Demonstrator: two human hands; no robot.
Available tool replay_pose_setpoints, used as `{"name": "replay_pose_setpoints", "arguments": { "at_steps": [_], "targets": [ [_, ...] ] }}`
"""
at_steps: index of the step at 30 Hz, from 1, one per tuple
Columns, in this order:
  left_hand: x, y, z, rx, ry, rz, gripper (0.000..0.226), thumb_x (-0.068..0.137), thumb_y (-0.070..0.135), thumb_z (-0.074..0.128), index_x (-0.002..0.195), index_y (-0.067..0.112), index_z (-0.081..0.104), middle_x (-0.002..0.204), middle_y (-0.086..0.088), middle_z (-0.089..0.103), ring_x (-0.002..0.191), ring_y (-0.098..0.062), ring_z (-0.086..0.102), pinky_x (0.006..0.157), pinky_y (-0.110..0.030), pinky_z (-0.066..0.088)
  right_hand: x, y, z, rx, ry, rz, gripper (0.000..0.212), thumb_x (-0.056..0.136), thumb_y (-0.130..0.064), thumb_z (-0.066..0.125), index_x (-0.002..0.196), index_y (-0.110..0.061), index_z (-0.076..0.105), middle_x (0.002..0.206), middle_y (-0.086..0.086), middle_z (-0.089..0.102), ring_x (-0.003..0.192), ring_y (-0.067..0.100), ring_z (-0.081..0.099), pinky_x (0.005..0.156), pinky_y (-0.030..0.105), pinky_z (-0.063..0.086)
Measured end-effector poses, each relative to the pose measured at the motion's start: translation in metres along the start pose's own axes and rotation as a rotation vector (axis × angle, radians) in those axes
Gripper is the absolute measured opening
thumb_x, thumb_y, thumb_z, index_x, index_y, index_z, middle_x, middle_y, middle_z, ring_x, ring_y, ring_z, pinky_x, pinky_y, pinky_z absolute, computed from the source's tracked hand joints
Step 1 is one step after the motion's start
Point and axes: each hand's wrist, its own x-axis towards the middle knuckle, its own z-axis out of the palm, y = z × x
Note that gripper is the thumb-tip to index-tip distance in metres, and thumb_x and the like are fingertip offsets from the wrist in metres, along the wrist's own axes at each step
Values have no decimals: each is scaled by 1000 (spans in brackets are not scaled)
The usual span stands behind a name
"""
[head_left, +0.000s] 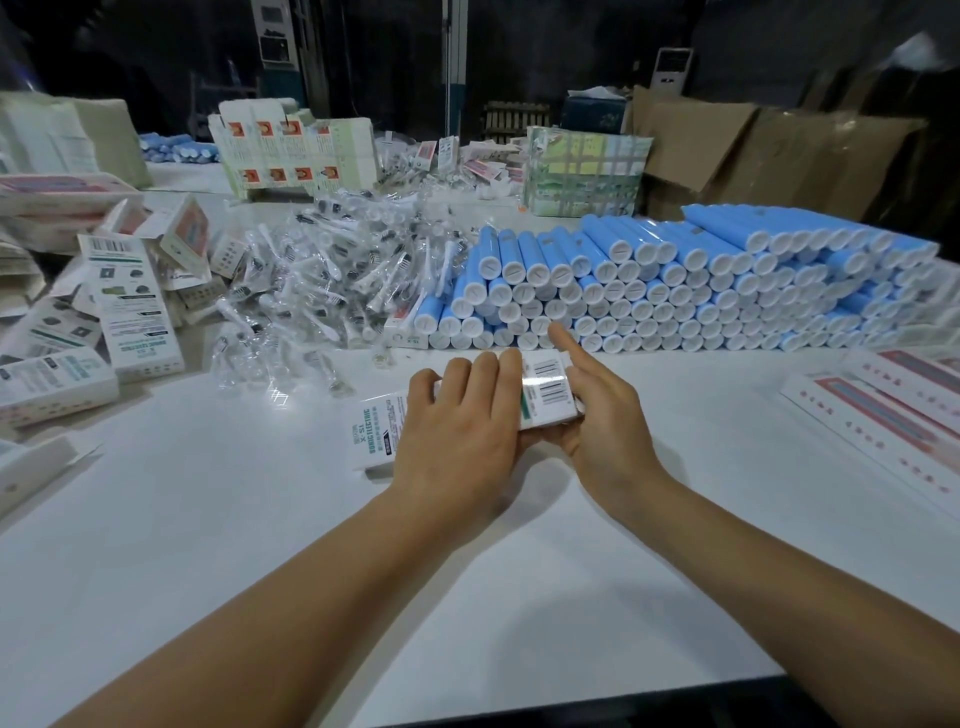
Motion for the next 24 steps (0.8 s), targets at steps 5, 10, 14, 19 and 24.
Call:
{"name": "replay_pose_setpoints", "arguments": {
  "at_steps": [5,10,14,19,24],
  "targets": [
    [0,6,-1,56,-14,10,61,84,42,53,126,-2,53,105,-15,61,87,-33,57,72,-43,45,2,5,1,83,32,38,35,97,-21,38,98,-35,69,87,3,73,78,15,69,69,35,54],
    [2,5,-3,89,-60,-40,66,83,44,63,130,0,50,108,-11,60,89,-31,57,74,-41,44,-2,8,1,-235,62,-61,49,97,-11,42,143,-27,40,115,-1,67,97,11,66,91,35,52],
    [5,0,-5,112,-150,-105,87,71,48,75,136,3,41,113,-8,54,96,-28,53,77,-41,40,-8,10,4,-487,116,-191,37,97,-21,51,134,-22,53,103,-15,68,98,8,66,93,39,52],
    [7,0,-5,153,-50,-100,69,80,49,70,126,-1,54,101,-11,61,84,-30,58,68,-40,44,-13,12,11,-615,154,-313,25,97,-18,50,106,-38,61,85,-14,69,84,12,66,79,34,54],
    [8,0,-4,178,14,-84,64,83,48,67,122,-1,58,96,-11,63,81,-30,60,65,-40,47,-14,13,8,-679,121,-344,34,98,-17,48,131,-17,58,91,-21,65,83,-7,61,71,6,44]
  ]
}}
